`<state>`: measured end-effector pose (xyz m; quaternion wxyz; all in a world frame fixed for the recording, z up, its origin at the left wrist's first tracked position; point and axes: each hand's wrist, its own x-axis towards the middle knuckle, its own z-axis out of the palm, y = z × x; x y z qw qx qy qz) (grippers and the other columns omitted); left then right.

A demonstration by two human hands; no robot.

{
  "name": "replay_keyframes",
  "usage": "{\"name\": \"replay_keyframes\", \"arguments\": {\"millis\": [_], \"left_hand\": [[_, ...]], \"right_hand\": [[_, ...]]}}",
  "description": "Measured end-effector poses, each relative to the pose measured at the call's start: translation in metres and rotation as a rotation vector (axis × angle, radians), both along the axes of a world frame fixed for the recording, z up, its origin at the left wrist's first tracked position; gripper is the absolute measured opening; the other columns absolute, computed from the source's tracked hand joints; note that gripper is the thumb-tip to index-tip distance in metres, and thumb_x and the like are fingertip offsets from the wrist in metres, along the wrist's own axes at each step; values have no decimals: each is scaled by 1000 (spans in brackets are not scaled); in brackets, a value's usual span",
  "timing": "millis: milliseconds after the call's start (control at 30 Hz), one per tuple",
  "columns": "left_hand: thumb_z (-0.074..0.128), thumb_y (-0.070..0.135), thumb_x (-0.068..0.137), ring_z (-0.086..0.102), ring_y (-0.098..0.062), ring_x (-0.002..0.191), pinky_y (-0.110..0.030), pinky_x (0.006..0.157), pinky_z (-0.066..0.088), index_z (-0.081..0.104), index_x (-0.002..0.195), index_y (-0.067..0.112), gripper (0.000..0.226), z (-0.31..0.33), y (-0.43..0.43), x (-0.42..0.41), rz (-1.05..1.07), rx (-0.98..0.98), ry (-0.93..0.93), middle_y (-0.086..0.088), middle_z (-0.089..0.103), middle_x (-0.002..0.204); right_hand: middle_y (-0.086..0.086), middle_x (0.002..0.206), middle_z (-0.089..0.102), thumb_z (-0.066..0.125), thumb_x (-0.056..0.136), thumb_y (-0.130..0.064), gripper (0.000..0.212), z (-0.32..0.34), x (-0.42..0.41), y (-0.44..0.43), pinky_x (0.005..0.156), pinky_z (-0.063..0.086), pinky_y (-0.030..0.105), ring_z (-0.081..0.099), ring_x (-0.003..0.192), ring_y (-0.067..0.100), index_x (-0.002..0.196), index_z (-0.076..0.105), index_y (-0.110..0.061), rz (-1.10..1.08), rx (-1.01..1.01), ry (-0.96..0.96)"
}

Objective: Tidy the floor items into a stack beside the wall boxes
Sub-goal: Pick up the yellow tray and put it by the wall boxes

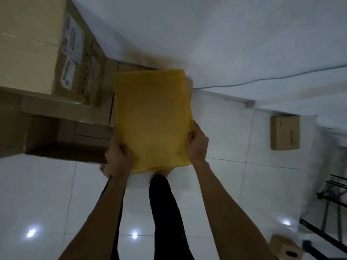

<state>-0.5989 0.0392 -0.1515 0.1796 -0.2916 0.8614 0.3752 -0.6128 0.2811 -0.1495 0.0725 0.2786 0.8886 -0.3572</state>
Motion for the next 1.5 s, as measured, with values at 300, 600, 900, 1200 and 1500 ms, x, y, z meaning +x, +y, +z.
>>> {"name": "replay_keyframes", "arguments": {"millis": [300, 600, 900, 1200, 1500], "left_hand": [[42, 4, 98, 53, -14, 120, -27, 104, 35, 24, 158, 19, 64, -63, -19, -24, -86, 106, 188, -8, 50, 148], [50, 7, 96, 41, -39, 139, -61, 105, 44, 1, 160, 33, 85, -47, -63, -65, -394, 217, 225, -4, 11, 165], [57, 33, 99, 20, -34, 151, -56, 123, 3, 52, 142, 34, 44, -45, -81, -137, -1495, -456, 82, -10, 32, 160], [69, 64, 79, 37, -29, 138, -55, 124, 6, 55, 133, 35, 63, -52, -41, -132, -1555, -515, 57, 0, 52, 134], [81, 51, 76, 45, -33, 135, -48, 111, 39, 50, 147, 29, 81, -37, -43, -159, -1414, -493, 58, -3, 51, 148]], "right_hand": [[10, 134, 64, 47, 102, -7, 42, -67, -38, -15, 101, 37, 3, 63, 117, 23, 144, 52, -8, 18, -6, 82], [7, 131, 64, 53, 100, -16, 41, -74, -22, -41, 98, 49, 28, 63, 116, 25, 141, 54, -13, -232, 11, -12], [11, 98, 66, 33, 108, -23, 31, -71, -33, -27, 71, 49, 37, 62, 87, 30, 114, 60, -8, -153, 142, -78], [21, 150, 39, 49, 103, -25, 46, -54, -60, 8, 112, 36, 47, 42, 136, 38, 146, 44, -10, -111, 181, -103], [10, 162, 24, 54, 97, -51, 77, -49, 8, -152, 112, 40, 47, 34, 143, 32, 158, 17, -22, 525, 38, -213]]}}
